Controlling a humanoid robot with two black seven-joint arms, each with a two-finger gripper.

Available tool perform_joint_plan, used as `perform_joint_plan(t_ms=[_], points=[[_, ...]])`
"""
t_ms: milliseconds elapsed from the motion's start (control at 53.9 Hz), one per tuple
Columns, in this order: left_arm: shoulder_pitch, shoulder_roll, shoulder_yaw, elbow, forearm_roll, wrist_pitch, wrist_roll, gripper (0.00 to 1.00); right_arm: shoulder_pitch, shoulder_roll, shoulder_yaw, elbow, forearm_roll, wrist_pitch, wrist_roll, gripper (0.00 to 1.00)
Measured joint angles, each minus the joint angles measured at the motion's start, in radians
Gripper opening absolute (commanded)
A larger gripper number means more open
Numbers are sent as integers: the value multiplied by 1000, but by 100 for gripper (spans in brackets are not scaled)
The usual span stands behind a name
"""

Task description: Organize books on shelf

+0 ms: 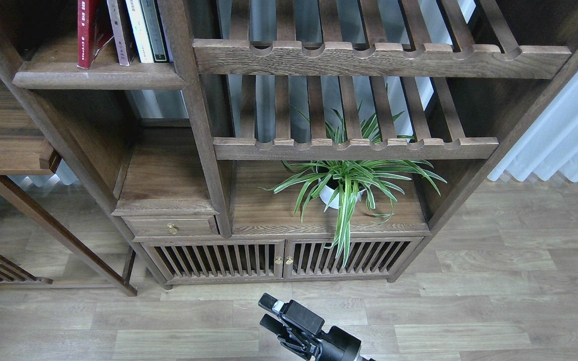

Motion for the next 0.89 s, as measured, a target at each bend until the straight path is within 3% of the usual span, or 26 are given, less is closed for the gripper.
perform_joint_plan(t_ms=[74,297,687,891], points=[[-3,-33,-6,51,0,0,-42,5,0,0,-2,0,0,0,0,97],[-5,-68,-24,124,-3,0,-110,5,-1,0,0,0,1,0,0,97],[-43,-195,-37,232,-8,2,-116,4,-2,0,-4,1,0,0,0,97],[-93,-257,-38,294,-10,64,-116,4,-6,0,-5,3,1,0,0,97]])
